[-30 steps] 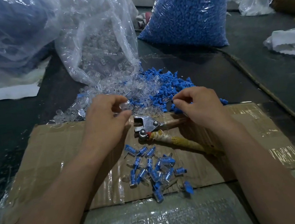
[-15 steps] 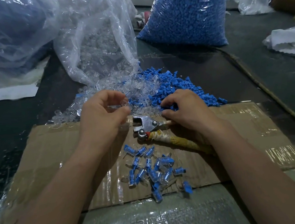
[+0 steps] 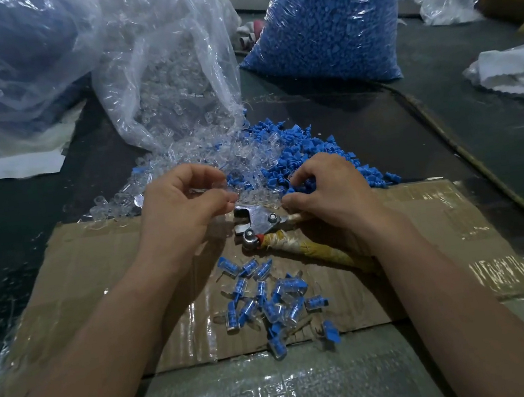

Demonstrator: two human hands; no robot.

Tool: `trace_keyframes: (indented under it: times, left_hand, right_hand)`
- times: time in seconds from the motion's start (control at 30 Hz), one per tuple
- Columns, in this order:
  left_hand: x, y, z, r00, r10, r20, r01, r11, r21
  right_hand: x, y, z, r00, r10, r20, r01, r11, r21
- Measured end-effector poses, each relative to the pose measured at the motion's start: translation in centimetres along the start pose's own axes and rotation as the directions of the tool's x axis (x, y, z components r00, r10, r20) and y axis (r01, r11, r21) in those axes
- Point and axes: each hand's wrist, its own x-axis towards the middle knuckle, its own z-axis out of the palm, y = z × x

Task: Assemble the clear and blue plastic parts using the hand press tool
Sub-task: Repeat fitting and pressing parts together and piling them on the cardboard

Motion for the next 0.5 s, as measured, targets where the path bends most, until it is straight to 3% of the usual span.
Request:
trace_keyframes:
  times: [0.13, 0.3, 0.37, 0.5]
  left_hand:
    - [-0.2, 0.2, 0.0, 0.999, 0.033, -0.003, -0.032, 0.999, 0.041]
    - [-0.4, 0.5, 0.2, 0.998, 0.058, 0.033, -0.060, 0.996, 0.064]
    - [-0.5, 0.6, 0.2, 0.997, 0.059, 0.045, -0.062, 0.996, 0.057]
    - [-0.4, 0.8, 0.4, 0.997, 0.067, 0.047, -0.067, 0.998, 0.017]
  right_hand:
    - [-1.1, -0.8, -1.1, 0.994, 0.016, -0.109, 0.021, 0.942, 0.334]
    - [-2.7, -2.9, -1.5, 0.999, -0.023, -0.041, 0.044, 0.745, 0.666]
    - [-3.1, -3.6, -1.5, 0.997, -0.075, 0.008, 0.046, 0.687, 0.725]
    - [-3.3, -4.4, -1.2, 0.987, -0.149, 0.061, 0.056, 0.673, 0.738]
